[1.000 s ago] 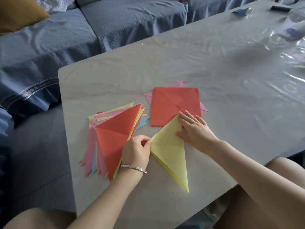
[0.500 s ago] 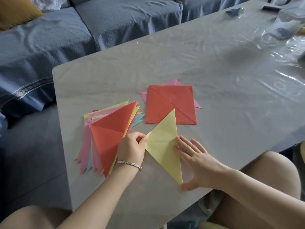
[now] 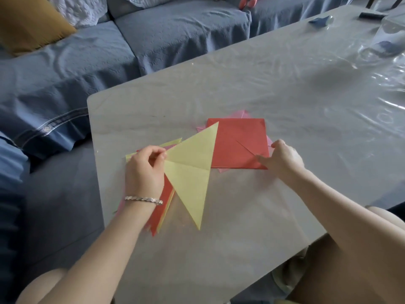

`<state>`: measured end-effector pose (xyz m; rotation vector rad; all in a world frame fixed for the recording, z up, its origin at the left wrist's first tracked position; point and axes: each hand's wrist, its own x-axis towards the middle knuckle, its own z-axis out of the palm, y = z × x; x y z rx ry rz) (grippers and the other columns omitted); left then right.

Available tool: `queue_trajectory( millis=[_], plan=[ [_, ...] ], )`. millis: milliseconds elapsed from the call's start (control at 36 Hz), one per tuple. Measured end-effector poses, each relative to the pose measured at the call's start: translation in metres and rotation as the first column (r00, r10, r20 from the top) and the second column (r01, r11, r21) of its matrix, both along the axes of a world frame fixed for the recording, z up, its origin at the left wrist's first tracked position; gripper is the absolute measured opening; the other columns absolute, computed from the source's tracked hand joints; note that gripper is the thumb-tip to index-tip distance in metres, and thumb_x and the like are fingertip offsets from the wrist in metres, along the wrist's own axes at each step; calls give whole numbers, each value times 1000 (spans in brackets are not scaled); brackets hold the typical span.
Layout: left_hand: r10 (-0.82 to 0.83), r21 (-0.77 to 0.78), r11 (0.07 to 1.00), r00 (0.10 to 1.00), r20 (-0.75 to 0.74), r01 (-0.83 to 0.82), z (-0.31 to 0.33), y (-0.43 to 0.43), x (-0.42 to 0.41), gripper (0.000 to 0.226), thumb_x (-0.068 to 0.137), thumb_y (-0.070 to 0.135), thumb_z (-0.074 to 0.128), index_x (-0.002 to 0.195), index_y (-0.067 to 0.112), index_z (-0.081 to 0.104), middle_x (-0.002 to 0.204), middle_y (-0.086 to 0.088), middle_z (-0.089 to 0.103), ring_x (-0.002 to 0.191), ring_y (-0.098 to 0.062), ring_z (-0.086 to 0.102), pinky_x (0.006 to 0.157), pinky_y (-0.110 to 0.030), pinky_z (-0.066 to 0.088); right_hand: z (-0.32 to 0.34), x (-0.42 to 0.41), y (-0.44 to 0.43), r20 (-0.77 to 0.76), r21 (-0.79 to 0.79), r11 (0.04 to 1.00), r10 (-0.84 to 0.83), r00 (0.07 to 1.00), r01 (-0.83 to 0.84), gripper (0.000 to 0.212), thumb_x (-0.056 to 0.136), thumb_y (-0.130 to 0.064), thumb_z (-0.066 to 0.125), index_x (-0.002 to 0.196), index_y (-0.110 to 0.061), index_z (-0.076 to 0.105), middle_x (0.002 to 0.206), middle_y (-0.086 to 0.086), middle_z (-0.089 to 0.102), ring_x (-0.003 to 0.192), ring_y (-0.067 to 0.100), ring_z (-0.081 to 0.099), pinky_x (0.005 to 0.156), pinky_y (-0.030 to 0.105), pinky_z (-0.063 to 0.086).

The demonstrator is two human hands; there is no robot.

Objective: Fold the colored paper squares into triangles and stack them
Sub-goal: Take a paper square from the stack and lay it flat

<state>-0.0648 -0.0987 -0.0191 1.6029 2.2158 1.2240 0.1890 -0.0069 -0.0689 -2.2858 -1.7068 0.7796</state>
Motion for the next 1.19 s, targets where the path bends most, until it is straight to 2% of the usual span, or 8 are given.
queue_trajectory(
  millis=[167, 306, 500, 639, 750, 917, 1056, 1194],
  plan=[
    [83, -105, 989, 985, -151, -100, -17, 12, -45, 10, 87, 7, 57, 87, 4, 66, 84, -10, 67, 78, -28, 59, 66, -28, 40, -3, -6, -1, 13, 34, 998, -54, 998, 53, 57, 77, -40, 70, 121, -13, 45, 120, 11, 56, 113, 29, 52, 77, 31, 38],
    [85, -260, 955, 970, -226, -144, -35, 14, -65, 10, 87, 7, 56, 89, 5, 66, 90, -16, 67, 84, -34, 59, 66, -33, 42, -3, -3, -5, -228, 110, 981, -132, 965, 160, 46, 76, -22, 75, 117, -12, 57, 115, 10, 61, 106, 27, 56, 86, 32, 44],
    [18, -69, 997, 939, -343, -44, -26, 11, -32, 24, 74, 0, 67, 98, 4, 67, 102, -20, 58, 92, -41, 53, 85, -42, 42, -2, 4, -15, -383, 186, 958, -135, 914, 219, 27, 75, -12, 74, 102, -8, 71, 81, 2, 59, 78, 15, 52, 69, 18, 34],
    [-234, -174, 962, 966, -111, 213, -17, 10, 23, 15, 81, 9, 63, 96, 7, 66, 92, -10, 64, 87, -26, 61, 78, -26, 42, 2, 16, -31, -383, 219, 956, -101, 918, 196, 28, 74, -13, 76, 102, -9, 71, 78, 0, 61, 76, 12, 56, 72, 17, 37],
    [-308, -432, 854, 951, 30, 291, -33, 15, 59, 37, 85, 28, 60, 120, 14, 56, 116, -7, 58, 104, -22, 57, 91, -28, 43, 0, 30, -44, -402, 195, 969, -60, 913, 150, 11, 76, -9, 73, 86, -14, 74, 62, -5, 65, 46, 0, 59, 54, 6, 44],
    [-221, -527, 823, 974, 49, 213, -42, 18, 82, 53, 84, 38, 59, 128, 12, 43, 129, -7, 51, 120, -23, 47, 96, -29, 36, 3, 45, -61, -275, 264, 962, 10, 961, 65, 9, 81, -22, 67, 74, -24, 73, 73, -5, 70, 72, 17, 62, 69, 31, 49],
    [-101, -501, 841, 969, 226, 205, -43, 16, 76, 53, 80, 42, 63, 123, 17, 43, 121, -6, 55, 112, -24, 53, 98, -36, 41, 9, 44, -68, -608, 139, 979, -34, 793, 149, 17, 81, -8, 69, 69, -20, 68, 50, -3, 64, 43, 9, 58, 63, 28, 54],
    [55, -395, 905, 878, 476, 157, -35, 18, 61, 46, 75, 33, 72, 110, 8, 54, 106, -1, 62, 97, -19, 59, 88, -31, 47, 16, 33, -76, -763, 64, 989, -38, 646, 134, 6, 81, -1, 67, 80, -6, 67, 49, -2, 63, 40, 7, 56, 51, 14, 52]
  ],
)
